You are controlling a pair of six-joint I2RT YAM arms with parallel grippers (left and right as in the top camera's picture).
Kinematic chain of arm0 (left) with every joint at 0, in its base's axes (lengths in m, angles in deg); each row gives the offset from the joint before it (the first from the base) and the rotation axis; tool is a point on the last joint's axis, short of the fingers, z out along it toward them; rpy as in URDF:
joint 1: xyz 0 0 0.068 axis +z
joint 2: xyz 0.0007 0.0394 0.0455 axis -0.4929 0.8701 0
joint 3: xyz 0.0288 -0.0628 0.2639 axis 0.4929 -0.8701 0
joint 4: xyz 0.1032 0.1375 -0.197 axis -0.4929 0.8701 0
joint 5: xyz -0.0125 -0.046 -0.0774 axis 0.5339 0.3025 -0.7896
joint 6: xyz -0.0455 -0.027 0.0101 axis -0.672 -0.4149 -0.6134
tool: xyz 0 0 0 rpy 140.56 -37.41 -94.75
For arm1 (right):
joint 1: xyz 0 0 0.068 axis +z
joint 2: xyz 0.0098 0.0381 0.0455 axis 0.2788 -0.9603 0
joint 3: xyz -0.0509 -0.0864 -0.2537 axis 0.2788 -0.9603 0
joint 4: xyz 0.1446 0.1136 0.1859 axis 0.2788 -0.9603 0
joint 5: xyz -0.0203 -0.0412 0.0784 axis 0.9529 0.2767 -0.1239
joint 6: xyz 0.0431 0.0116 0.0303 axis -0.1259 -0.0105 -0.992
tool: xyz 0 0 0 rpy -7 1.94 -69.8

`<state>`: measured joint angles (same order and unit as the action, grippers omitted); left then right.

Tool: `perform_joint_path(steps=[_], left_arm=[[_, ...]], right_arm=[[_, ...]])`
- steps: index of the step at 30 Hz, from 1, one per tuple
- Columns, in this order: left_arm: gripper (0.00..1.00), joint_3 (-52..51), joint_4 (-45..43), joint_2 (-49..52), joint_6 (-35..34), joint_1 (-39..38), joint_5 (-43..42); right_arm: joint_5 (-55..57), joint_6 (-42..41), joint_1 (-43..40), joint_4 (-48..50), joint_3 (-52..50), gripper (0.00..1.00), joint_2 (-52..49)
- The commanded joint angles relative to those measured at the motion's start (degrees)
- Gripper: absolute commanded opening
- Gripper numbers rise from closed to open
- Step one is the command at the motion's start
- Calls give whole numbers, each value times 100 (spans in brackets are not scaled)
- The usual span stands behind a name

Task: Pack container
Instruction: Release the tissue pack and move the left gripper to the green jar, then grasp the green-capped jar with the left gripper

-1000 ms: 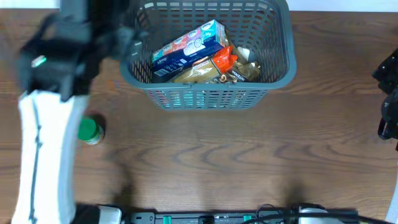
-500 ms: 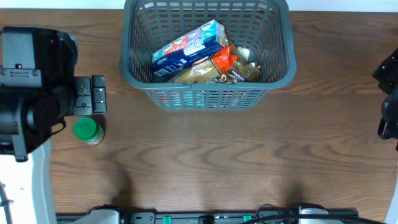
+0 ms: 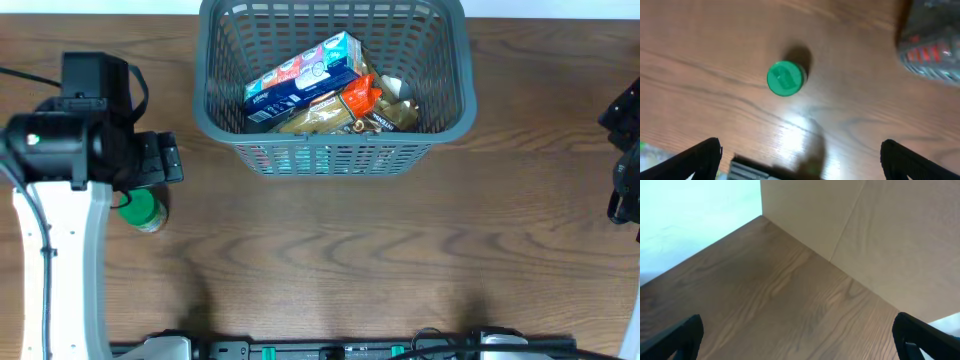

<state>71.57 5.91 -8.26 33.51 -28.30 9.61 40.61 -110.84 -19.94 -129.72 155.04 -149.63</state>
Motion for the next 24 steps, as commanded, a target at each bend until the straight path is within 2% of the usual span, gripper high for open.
perform_joint_path(steps=[1,12,19,24], left_arm=[[98,-739,-369,-87,-70,319,-20],[98,-2660,-1904,-107,39,1366,-407],[98,-3390,-2732,-70,39,1818,-879],[98,-3585,-3178,247,151,1858,-1191]], right_arm=[[101,-61,-35,-7,31,99,2],[101,-61,-35,-7,31,99,2],[101,-61,-35,-7,31,99,4],[101,-61,-35,-7,31,99,2]])
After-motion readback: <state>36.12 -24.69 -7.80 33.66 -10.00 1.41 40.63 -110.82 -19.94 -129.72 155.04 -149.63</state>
